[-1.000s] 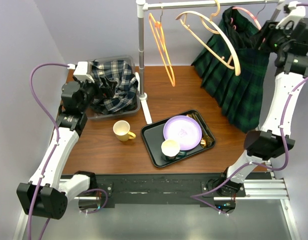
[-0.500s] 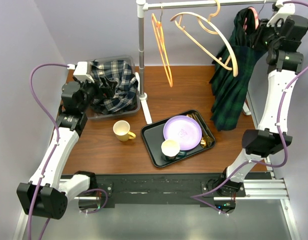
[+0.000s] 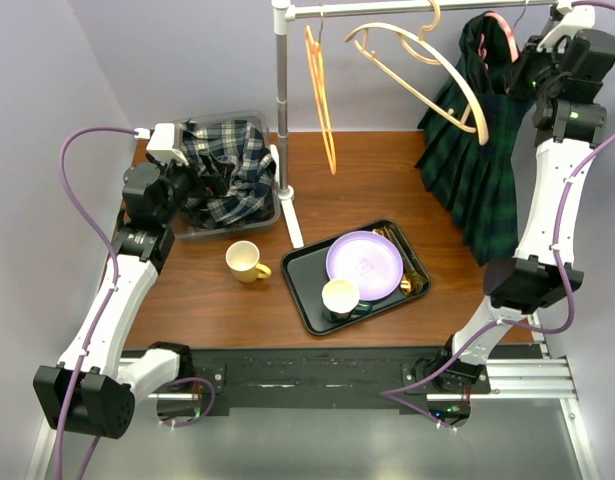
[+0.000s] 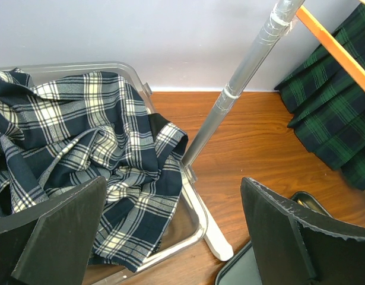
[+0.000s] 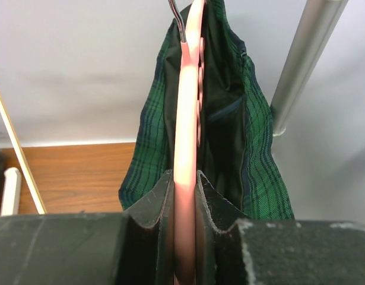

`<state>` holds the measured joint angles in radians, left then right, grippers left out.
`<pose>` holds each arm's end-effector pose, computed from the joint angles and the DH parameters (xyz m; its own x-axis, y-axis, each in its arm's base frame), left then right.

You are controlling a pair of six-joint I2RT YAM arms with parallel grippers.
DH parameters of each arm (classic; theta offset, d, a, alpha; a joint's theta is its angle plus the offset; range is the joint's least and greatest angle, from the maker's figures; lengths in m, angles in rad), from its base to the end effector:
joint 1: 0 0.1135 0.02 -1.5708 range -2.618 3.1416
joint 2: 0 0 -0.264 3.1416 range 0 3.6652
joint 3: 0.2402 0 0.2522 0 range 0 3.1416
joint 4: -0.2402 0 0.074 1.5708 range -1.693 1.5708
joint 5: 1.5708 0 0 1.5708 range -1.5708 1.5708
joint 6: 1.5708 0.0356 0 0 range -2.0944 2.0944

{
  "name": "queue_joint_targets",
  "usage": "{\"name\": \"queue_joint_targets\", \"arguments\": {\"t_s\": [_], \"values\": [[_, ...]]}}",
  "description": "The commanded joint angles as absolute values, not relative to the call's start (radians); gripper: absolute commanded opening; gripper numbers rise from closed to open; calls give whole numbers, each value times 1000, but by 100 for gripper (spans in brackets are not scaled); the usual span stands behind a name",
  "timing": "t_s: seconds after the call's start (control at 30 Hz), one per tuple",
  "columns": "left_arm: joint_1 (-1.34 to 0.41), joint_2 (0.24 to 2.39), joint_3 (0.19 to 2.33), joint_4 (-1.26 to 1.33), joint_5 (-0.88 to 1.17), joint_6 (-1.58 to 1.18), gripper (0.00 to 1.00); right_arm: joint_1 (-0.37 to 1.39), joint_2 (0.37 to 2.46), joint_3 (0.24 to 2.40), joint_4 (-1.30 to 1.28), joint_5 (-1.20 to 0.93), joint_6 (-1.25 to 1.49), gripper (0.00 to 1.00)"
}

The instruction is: Remove the skirt from the hanger

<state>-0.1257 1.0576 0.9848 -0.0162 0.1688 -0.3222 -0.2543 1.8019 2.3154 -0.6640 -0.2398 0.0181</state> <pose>0.2450 -0.0370 0.3758 -0.1753 -0.2925 -0.9401 0.2468 0.9113 -0.3296 0.3619 -0.0853 0.5268 -0.1448 0.0558 -0.9879 0.0197 0.9984 0.0535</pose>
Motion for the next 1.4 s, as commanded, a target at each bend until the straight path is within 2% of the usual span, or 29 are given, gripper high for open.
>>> {"name": "queue_joint_targets", "arguments": {"t_s": [0.0,0.2,0.37,1.37], "values": [[-127,1045,983,35,178,-327,100,-250,1749,2317,-471,-270,64,0],[-127,1048,983,37,181,-327,100,-250,1664,2198,-304,-224,116,0],[-127,1043,982,37,183,-328,100,-250,1655,2201,-244,-215,152,0],[-127,1032,974,45,186,-327,100,-250,1628,2246,-192,-202,161,0]]}}
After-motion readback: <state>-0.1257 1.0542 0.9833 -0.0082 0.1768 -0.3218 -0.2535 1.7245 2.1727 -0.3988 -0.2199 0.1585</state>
